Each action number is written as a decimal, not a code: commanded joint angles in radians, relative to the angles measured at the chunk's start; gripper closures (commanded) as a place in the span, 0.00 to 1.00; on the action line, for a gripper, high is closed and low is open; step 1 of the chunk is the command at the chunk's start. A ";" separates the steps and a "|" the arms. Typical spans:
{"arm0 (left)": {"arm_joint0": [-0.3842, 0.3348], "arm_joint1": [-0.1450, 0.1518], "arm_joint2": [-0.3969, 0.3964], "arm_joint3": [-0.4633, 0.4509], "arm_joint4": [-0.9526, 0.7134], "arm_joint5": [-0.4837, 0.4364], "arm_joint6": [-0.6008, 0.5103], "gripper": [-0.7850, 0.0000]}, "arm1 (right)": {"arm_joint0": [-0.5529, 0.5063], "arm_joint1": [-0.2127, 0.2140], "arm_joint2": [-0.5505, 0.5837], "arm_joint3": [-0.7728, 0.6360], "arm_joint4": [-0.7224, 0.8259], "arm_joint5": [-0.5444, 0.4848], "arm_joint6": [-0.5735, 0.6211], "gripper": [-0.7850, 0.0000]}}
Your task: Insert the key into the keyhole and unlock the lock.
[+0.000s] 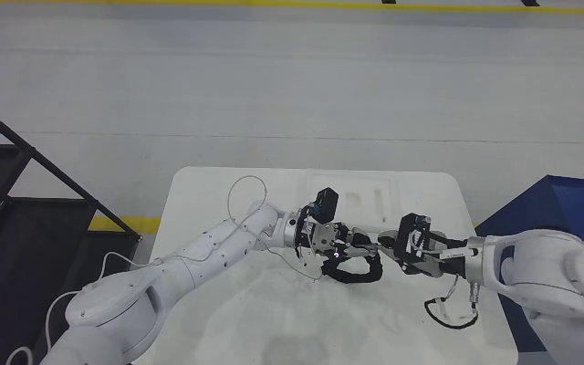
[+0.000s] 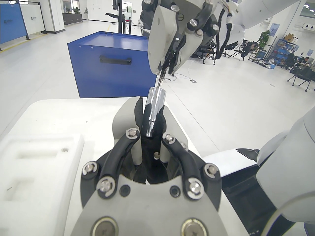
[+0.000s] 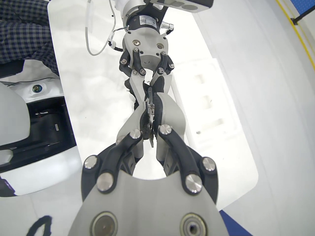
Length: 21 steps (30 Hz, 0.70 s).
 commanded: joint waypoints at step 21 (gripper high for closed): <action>0.057 0.033 -0.065 0.016 0.059 0.000 -0.189 1.00 | 0.001 -0.008 0.056 -0.001 0.227 0.316 -0.024 0.00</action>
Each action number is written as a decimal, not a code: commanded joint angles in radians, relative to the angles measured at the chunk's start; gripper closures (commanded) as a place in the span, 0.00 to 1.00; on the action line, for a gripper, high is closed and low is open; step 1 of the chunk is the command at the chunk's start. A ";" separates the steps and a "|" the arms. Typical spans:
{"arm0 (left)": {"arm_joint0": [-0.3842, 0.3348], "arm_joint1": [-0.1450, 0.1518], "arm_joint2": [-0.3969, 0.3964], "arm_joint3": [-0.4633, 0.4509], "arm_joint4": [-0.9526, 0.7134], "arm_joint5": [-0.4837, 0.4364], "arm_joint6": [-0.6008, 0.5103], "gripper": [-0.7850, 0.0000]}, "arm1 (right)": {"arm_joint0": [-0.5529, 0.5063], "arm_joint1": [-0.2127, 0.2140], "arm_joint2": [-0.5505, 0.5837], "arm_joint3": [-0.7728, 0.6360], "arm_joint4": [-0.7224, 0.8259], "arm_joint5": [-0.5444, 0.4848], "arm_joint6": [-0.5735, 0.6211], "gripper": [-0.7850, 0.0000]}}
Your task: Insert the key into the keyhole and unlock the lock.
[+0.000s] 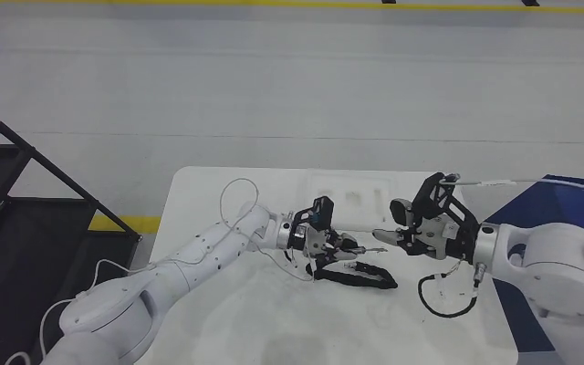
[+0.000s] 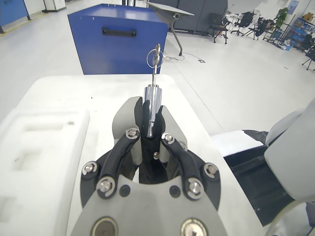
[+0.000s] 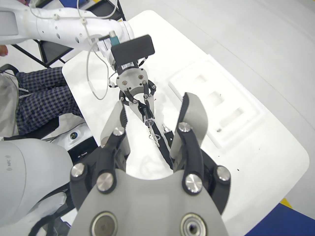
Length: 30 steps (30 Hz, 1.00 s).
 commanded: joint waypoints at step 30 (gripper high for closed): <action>-0.049 0.059 0.057 0.024 -0.256 0.000 -0.230 0.00 | 0.145 -0.054 -0.213 0.351 0.040 -0.287 -0.180 0.00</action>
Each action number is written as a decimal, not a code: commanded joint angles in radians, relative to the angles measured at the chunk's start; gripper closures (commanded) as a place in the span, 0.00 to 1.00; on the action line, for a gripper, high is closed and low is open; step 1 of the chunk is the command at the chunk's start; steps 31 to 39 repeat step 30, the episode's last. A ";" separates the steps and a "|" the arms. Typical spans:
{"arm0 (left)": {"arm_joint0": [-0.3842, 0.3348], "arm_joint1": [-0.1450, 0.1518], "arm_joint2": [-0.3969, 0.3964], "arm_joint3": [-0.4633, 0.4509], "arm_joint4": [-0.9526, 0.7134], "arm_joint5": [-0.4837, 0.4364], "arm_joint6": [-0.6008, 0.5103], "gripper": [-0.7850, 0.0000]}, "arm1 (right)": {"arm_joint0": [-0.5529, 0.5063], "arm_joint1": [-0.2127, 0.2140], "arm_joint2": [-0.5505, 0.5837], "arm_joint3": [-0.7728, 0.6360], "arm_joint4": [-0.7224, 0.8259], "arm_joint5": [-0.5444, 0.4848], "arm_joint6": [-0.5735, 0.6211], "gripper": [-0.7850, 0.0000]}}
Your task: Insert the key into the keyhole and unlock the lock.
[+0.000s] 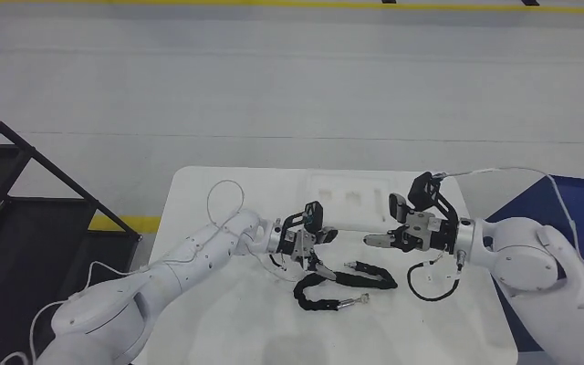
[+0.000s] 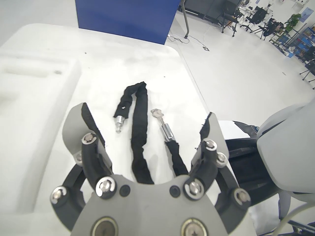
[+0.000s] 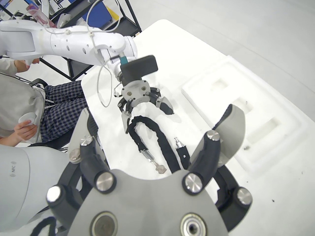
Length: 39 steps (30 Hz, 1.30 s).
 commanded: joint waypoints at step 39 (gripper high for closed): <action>-0.367 0.220 0.034 -0.060 -0.550 0.000 -0.338 0.00 | 0.588 -0.112 -0.287 0.573 0.003 -0.407 -0.017 0.00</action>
